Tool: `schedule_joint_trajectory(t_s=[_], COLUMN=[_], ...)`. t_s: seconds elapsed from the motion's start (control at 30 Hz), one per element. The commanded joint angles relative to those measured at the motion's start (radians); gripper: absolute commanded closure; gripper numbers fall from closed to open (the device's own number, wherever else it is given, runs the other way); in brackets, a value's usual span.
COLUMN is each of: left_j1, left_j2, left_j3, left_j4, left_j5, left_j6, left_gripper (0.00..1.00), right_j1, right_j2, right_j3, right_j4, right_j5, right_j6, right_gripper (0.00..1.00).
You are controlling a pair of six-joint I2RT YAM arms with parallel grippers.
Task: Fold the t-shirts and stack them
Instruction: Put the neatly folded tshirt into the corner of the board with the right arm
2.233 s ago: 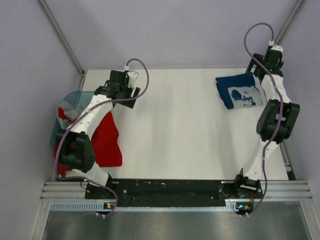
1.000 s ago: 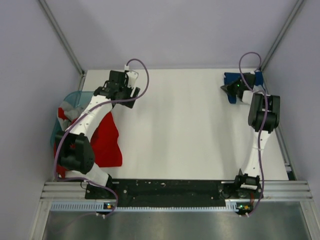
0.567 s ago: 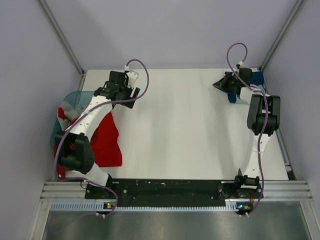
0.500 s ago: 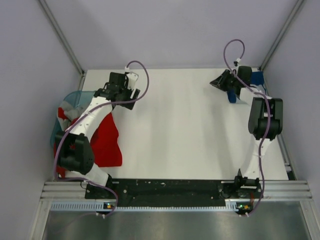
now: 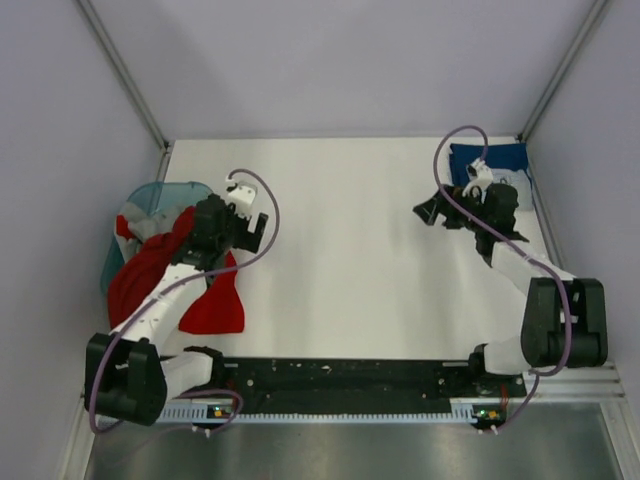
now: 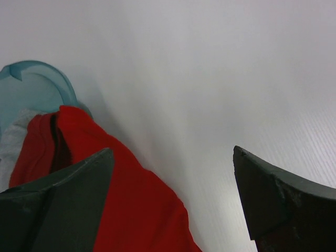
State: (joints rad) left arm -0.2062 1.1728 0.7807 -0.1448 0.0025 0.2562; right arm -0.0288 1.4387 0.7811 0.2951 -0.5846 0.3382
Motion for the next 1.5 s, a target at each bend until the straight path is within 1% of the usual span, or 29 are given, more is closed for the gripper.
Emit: schedule_joint_trajectory(t_s=[0.0,0.07,0.17,0.2,0.27,0.3,0.33,0.4,0.47,0.53,0.6,0.73,0.83,1.27,1.47], left_j1=[0.059,0.091,0.135,0.142,0.145,0.145,0.145,0.145,0.145,0.145,0.145,0.145,0.145,0.145,0.145], left_j2=[-0.07,-0.094,-0.111,-0.107,-0.09,-0.078,-0.062,-0.058,-0.053,-0.045,-0.047,-0.067,-0.058,-0.059,-0.064], left_j3=[-0.208,-0.317,-0.431,-0.46,-0.51,-0.526,-0.534,-0.52,-0.506,-0.497,-0.5,-0.518,-0.512,-0.511,-0.515], left_j4=[0.402,0.526,0.684,0.723,0.802,0.824,0.862,0.844,0.814,0.803,0.814,0.824,0.821,0.82,0.821], left_j5=[0.053,0.068,0.076,0.077,0.08,0.1,0.119,0.123,0.099,0.032,0.007,0.042,0.007,0.019,0.025], left_j6=[-0.064,-0.087,-0.124,-0.127,-0.135,-0.135,-0.129,-0.156,-0.175,-0.198,-0.206,-0.201,-0.215,-0.201,-0.198], left_gripper=[0.01,0.01,0.01,0.01,0.01,0.01,0.01,0.01,0.01,0.01,0.01,0.01,0.01,0.01,0.01], right_j1=[-0.005,-0.006,-0.005,-0.005,-0.002,-0.002,0.001,0.001,0.003,0.003,0.004,0.004,0.004,0.003,0.003], right_j2=[-0.177,-0.266,-0.386,-0.417,-0.46,-0.489,-0.498,-0.494,-0.485,-0.483,-0.486,-0.48,-0.465,-0.474,-0.468], right_j3=[-0.162,-0.285,-0.465,-0.526,-0.633,-0.634,-0.655,-0.7,-0.714,-0.709,-0.709,-0.709,-0.698,-0.703,-0.698], right_j4=[0.044,0.103,0.26,0.319,0.441,0.406,0.436,0.537,0.584,0.569,0.569,0.572,0.573,0.565,0.562], right_j5=[0.222,0.346,0.53,0.566,0.623,0.626,0.632,0.637,0.623,0.618,0.623,0.631,0.612,0.655,0.644], right_j6=[-0.131,-0.143,-0.153,-0.153,-0.139,-0.146,-0.154,-0.159,-0.16,-0.159,-0.159,-0.14,-0.14,-0.125,-0.126], right_gripper=[0.01,0.01,0.01,0.01,0.01,0.01,0.01,0.01,0.01,0.01,0.01,0.01,0.01,0.01,0.01])
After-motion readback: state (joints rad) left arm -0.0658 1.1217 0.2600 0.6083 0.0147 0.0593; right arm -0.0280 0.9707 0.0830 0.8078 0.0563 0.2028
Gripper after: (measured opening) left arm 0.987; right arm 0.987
